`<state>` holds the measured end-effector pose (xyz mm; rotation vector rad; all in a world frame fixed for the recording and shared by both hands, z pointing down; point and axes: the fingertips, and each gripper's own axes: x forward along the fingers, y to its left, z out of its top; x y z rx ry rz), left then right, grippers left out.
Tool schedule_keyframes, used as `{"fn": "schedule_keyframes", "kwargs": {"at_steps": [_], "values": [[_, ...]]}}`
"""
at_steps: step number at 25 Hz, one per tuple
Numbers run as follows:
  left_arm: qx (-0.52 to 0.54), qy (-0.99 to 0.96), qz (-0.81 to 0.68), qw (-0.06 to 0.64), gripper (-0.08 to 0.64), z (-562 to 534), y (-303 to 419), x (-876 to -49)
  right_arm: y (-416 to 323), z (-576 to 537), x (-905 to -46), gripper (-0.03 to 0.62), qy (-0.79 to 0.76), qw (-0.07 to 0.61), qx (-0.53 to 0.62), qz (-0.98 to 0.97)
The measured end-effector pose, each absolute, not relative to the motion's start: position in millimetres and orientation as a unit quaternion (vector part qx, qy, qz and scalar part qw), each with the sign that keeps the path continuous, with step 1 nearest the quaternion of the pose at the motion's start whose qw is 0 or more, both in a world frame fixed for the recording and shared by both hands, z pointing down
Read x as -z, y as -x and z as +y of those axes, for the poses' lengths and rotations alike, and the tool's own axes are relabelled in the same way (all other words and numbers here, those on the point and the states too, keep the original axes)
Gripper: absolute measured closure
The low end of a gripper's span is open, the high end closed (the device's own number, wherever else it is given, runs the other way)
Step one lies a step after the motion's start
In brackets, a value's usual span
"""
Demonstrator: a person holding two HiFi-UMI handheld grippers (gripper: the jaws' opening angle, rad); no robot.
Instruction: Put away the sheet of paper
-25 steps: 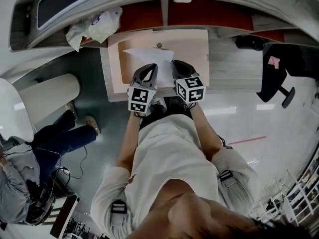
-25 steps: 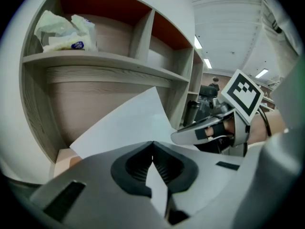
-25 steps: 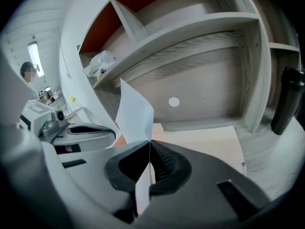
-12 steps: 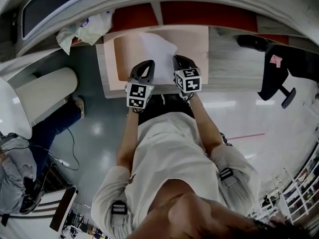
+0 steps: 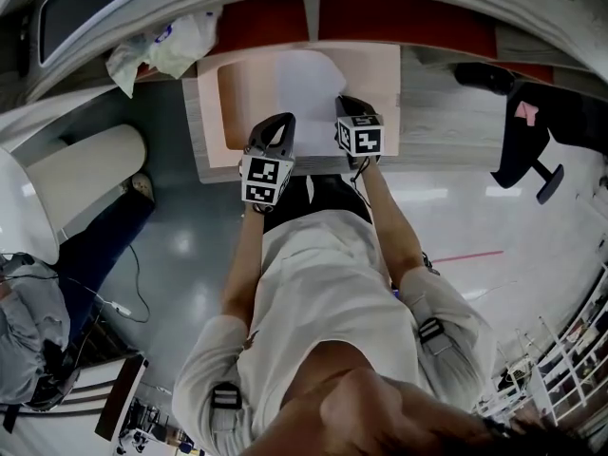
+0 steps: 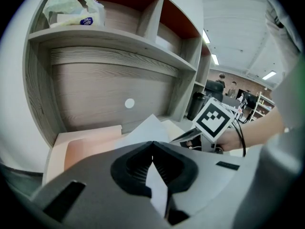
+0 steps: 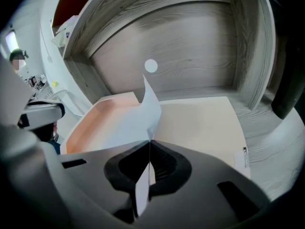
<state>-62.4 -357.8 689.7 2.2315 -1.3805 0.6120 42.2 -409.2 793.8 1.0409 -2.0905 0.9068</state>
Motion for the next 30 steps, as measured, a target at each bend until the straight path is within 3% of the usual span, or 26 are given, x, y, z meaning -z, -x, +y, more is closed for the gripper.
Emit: {"fn": "schedule_keyframes", "kwargs": {"at_steps": [30], "values": [[-0.228,-0.812,-0.473,0.255,0.540,-366.2,122.1,-713.0,51.6,-403.0,-809.7,0.572,-0.371,0.338,-0.357,-0.788]]}}
